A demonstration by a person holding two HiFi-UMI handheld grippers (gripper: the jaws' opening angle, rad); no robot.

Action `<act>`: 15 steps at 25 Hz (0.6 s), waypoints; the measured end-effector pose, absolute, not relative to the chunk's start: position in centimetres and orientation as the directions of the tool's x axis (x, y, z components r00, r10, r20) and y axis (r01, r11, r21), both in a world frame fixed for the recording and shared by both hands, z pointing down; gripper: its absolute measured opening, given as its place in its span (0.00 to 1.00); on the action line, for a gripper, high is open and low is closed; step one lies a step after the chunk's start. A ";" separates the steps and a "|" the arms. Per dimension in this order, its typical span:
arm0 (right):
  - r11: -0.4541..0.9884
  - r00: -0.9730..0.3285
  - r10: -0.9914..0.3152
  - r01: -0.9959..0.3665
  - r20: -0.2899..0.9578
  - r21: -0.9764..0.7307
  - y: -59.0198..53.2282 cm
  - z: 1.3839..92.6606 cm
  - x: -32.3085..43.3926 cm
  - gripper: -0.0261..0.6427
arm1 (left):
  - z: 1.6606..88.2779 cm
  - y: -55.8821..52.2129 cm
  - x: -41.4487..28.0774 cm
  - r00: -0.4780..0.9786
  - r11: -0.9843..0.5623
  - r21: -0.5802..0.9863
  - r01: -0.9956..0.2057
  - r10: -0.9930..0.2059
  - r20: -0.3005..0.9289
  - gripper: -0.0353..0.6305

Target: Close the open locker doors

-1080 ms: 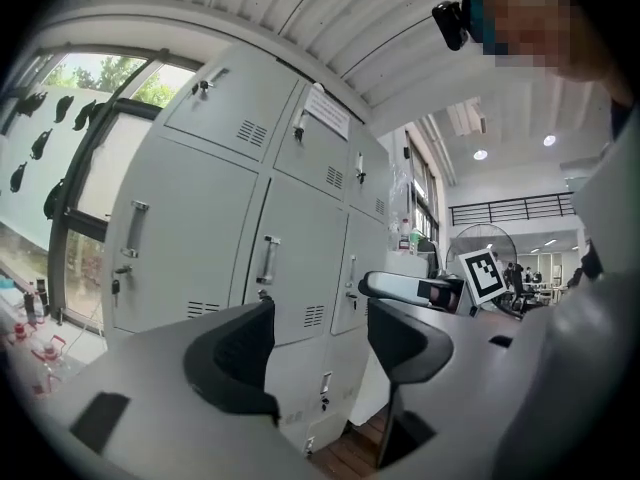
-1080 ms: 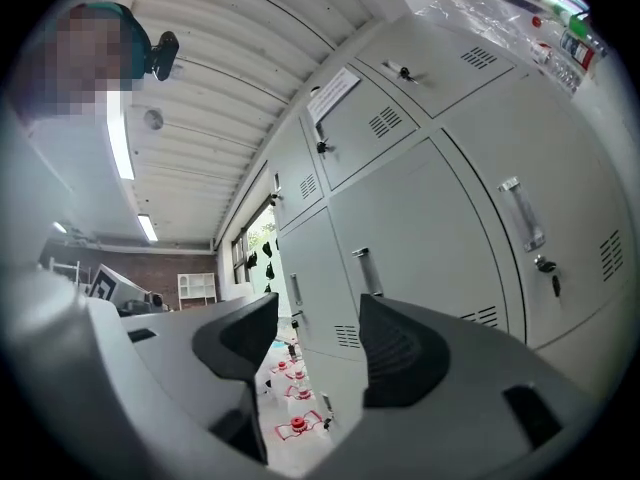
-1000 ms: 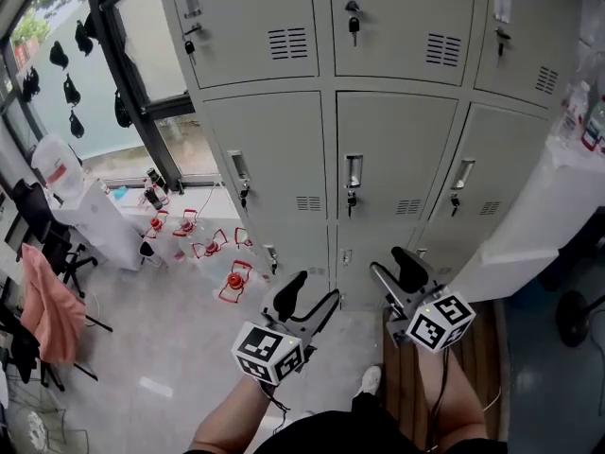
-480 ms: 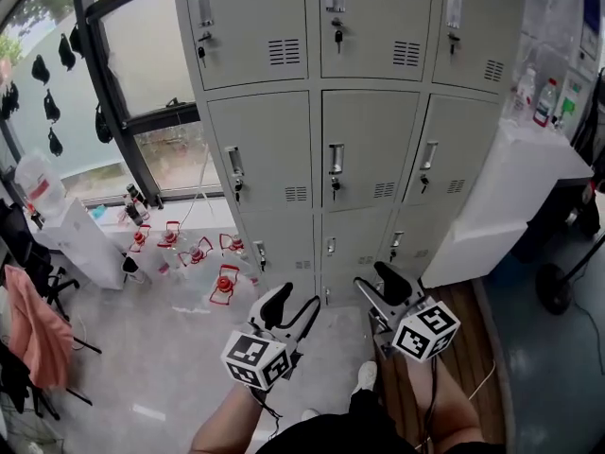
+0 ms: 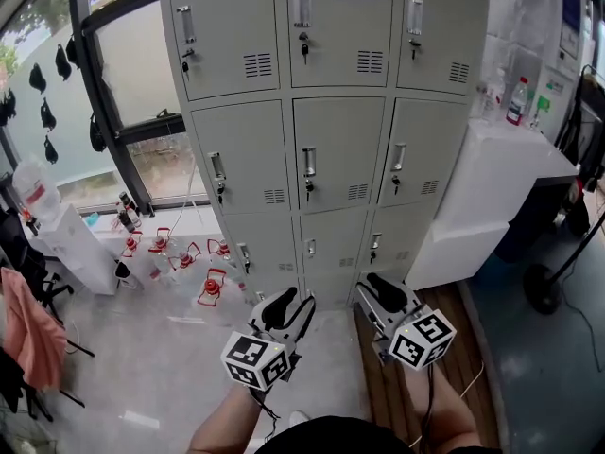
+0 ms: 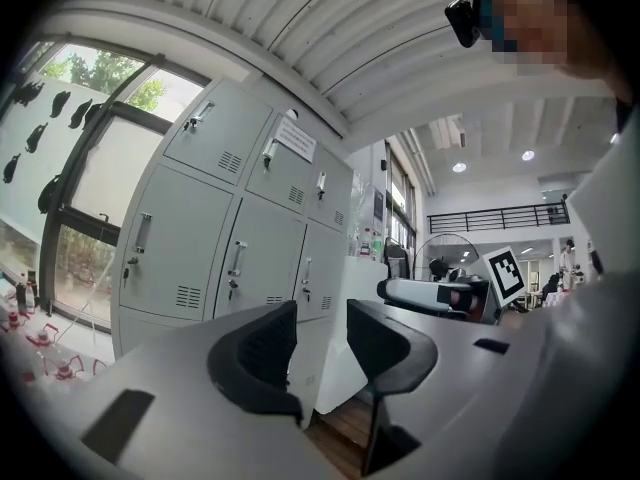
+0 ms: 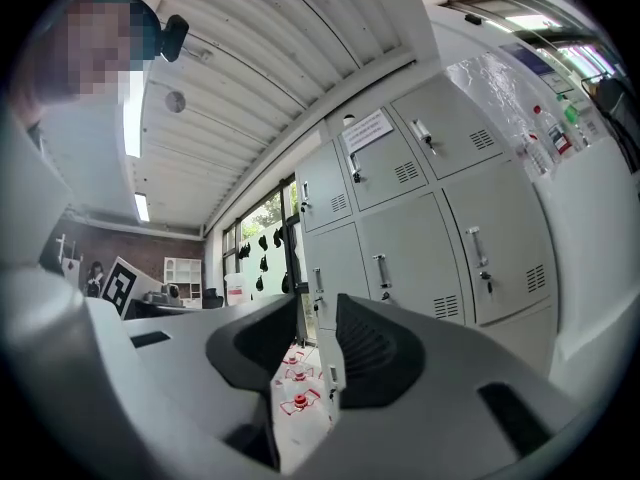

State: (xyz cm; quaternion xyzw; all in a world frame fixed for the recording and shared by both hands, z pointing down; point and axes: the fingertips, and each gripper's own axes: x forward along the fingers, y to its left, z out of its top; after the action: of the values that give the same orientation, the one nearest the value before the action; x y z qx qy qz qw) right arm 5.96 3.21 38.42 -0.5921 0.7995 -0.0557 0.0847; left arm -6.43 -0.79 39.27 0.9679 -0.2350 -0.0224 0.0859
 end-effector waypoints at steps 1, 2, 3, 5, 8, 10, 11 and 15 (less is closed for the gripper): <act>0.294 -0.286 -0.956 -0.938 -0.068 -0.184 4.0 38.3 6.6 0.21 | 39.2 -0.1 -5.8 0.886 -0.872 0.179 -0.455 -0.463 -0.002 0.29; 0.296 -0.289 -0.955 -0.938 -0.065 -0.178 4.8 38.2 7.2 0.18 | 39.2 0.7 -5.1 0.884 -0.869 0.182 -0.459 -0.467 -0.002 0.27; 0.301 -0.294 -0.954 -0.938 -0.062 -0.173 5.6 38.1 7.8 0.15 | 39.2 1.5 -4.4 0.881 -0.865 0.187 -0.465 -0.474 -0.002 0.25; 0.315 -0.310 -0.949 -0.933 -0.057 -0.171 7.2 38.0 8.9 0.05 | 39.3 3.0 -2.9 0.870 -0.852 0.202 -0.483 -0.494 -0.002 0.18; 0.333 -0.328 -0.943 -0.926 -0.059 -0.178 9.5 38.3 10.7 0.05 | 39.5 6.1 -0.8 0.860 -0.840 0.208 -0.501 -0.511 0.005 0.12; 0.337 -0.331 -0.941 -0.924 -0.066 -0.183 10.9 38.5 11.7 0.05 | 39.9 8.0 -0.1 0.848 -0.832 0.184 -0.524 -0.529 0.021 0.11; 0.341 -0.333 -0.940 -0.922 -0.069 -0.185 11.5 38.6 11.9 0.05 | 40.0 8.8 -0.1 0.838 -0.823 0.173 -0.541 -0.545 0.028 0.10; 0.376 -0.369 -0.927 -0.908 -0.073 -0.186 13.5 39.1 12.4 0.05 | 40.5 11.1 -0.4 0.796 -0.783 0.158 -0.602 -0.604 0.041 0.08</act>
State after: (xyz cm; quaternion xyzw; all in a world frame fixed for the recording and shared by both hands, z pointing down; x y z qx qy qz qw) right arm 12.41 13.47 39.11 -0.5557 0.8253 -0.0571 0.0824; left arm -0.39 11.13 40.49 0.9441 -0.3193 -0.0061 0.0817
